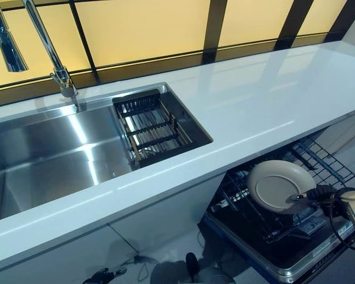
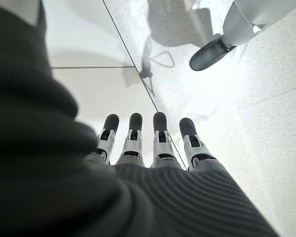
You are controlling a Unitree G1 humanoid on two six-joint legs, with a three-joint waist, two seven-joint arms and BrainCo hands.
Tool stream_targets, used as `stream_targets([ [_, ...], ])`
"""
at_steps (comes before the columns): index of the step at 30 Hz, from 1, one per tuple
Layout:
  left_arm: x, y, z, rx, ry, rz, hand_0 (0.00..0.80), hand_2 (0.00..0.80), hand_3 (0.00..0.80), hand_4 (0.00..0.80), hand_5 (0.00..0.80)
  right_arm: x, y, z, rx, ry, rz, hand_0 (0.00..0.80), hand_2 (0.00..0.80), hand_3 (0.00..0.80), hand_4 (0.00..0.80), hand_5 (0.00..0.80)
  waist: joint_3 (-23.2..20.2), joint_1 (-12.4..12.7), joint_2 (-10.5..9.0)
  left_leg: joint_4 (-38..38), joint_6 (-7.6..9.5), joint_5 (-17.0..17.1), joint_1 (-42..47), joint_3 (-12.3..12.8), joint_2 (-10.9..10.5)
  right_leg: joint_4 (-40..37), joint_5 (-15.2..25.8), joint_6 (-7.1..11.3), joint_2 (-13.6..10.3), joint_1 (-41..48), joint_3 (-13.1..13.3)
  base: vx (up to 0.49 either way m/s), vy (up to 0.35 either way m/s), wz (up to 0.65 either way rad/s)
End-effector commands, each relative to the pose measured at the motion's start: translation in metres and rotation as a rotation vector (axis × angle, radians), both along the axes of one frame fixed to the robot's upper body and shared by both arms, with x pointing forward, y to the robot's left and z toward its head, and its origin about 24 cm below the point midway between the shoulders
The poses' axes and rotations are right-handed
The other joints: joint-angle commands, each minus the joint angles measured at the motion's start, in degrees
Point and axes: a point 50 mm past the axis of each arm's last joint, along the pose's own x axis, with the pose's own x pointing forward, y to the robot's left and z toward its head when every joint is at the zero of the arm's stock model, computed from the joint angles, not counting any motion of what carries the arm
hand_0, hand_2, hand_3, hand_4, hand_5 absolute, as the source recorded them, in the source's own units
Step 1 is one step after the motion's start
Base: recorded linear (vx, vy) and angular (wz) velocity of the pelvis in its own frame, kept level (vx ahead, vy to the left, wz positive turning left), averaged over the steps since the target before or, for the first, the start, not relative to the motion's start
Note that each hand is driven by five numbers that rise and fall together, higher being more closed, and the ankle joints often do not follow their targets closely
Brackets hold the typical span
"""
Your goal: Take plates into dishwasher
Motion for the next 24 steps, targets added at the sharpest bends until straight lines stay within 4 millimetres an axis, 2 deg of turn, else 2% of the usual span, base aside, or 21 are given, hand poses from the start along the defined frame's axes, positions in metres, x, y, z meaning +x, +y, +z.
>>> stream_targets([
  [1, 0.011, 0.014, 0.007, 0.045, -0.026, -0.019, 0.0, 0.0, 0.0, 0.0, 0.0, 0.011, 0.005, -0.001, 0.013, -0.022, -0.024, 0.8, 0.8, 0.8, 0.8, 0.8, 0.3, 1.2, -2.5, 0.2, 1.97, -2.1, 1.8, -2.8, -1.2, 0.2, -2.5, 2.88, -0.1, 2.2, -1.5, 0.0, 0.0, 0.0],
  [24, 0.025, 0.001, 0.007, 0.029, -0.029, -0.086, 0.0, 0.0, 0.0, 0.0, 0.0, 0.006, 0.01, -0.044, -0.054, 0.149, -0.123, 0.8, 0.8, 0.8, 0.8, 0.8, 0.9, 4.1, -1.1, 0.2, 2.18, -2.0, 1.0, -5.3, -1.5, 0.2, -2.7, 2.86, -0.5, 2.2, -2.2, -0.004, 0.003, 0.02],
])
